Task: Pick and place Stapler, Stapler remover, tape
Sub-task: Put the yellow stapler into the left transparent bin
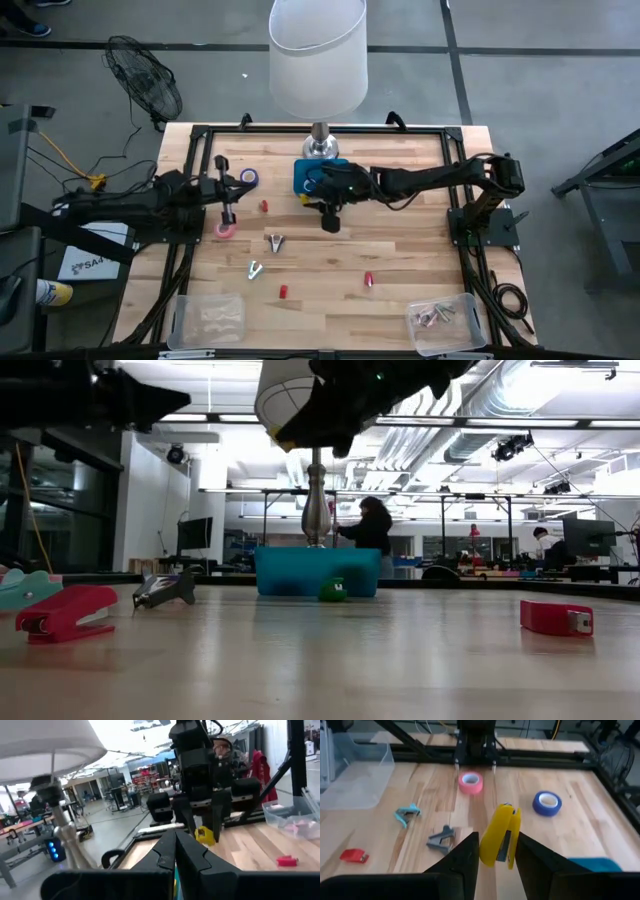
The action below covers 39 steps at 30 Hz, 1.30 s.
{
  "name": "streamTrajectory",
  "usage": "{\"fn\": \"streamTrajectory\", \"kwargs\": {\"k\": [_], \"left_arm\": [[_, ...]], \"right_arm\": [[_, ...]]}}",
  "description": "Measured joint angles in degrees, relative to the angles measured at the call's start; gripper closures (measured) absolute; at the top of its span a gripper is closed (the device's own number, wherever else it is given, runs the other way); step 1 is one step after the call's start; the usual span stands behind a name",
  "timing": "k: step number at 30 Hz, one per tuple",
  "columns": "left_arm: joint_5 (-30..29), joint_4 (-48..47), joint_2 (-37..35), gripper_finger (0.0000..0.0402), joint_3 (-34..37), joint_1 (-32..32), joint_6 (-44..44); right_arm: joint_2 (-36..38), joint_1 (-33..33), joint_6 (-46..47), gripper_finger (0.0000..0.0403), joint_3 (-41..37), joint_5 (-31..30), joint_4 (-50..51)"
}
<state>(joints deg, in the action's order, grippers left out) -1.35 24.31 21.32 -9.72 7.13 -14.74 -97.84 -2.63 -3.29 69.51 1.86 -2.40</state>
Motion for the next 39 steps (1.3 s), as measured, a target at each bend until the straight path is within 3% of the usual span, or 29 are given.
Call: {"fn": "streamTrajectory", "kwargs": {"k": [13, 18, 28, 32, 39], "left_arm": [[2.1, 5.3, 25.2, 0.0399, -11.7, 0.0, 0.0], [2.3, 5.6, 31.2, 0.0355, -15.3, 0.0, 2.2], [3.1, 5.6, 33.6, 0.0204, -16.5, 0.0, 10.7], [4.8, 5.6, 33.6, 0.0179, -16.5, 0.0, 11.5], [5.8, 5.6, 33.6, 0.0174, -16.5, 0.0, 13.8]], "right_arm": [[0.0, 0.0, -3.2, 0.0291, 3.6, 0.0, -0.1], [0.0, 0.0, -3.2, 0.0291, 3.6, 0.0, -0.4], [0.0, 0.0, -3.4, 0.0291, 3.6, 0.0, -0.4], [0.0, 0.0, -4.9, 0.0291, 3.6, 0.0, -1.3], [0.0, 0.0, -5.8, 0.0291, 3.5, 0.0, -5.1]]}}
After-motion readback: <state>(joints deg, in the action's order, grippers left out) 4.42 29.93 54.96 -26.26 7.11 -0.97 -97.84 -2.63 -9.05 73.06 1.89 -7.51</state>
